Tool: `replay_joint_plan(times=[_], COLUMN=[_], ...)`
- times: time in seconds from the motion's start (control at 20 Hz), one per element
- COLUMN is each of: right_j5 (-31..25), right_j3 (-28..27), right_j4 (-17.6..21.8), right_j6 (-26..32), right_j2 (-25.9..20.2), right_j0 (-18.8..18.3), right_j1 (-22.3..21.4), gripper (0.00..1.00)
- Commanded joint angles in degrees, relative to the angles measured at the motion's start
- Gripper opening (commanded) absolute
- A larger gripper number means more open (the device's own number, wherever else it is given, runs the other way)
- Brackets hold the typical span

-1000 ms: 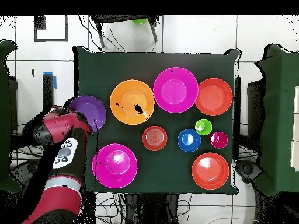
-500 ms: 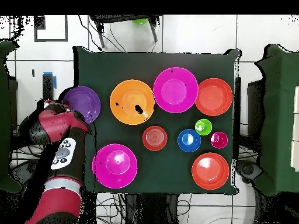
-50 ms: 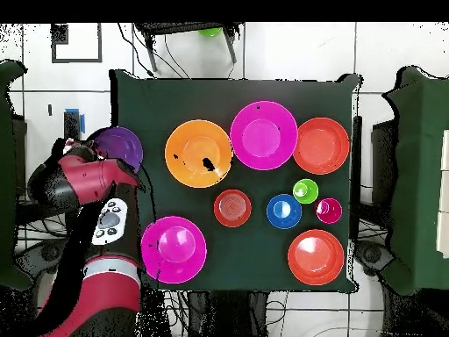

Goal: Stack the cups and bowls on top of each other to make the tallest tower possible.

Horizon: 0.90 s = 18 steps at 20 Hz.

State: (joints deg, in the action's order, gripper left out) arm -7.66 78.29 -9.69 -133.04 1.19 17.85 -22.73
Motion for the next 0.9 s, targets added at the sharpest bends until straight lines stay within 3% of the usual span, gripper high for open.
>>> replay_joint_plan(times=[0.05,0.45,0.9], right_j5=[-6.02,-6.74,-9.09], right_j3=[-3.07,-6.94,-9.96], right_j4=[4.1,7.67,11.47], right_j6=[3.41,8.04,9.03], right_j2=[-7.2,-8.25,-9.78], right_j0=[-3.05,-7.52,-10.84], right_j1=[-0.72,0.8,-1.37], gripper=[0.0,0.0,0.0])
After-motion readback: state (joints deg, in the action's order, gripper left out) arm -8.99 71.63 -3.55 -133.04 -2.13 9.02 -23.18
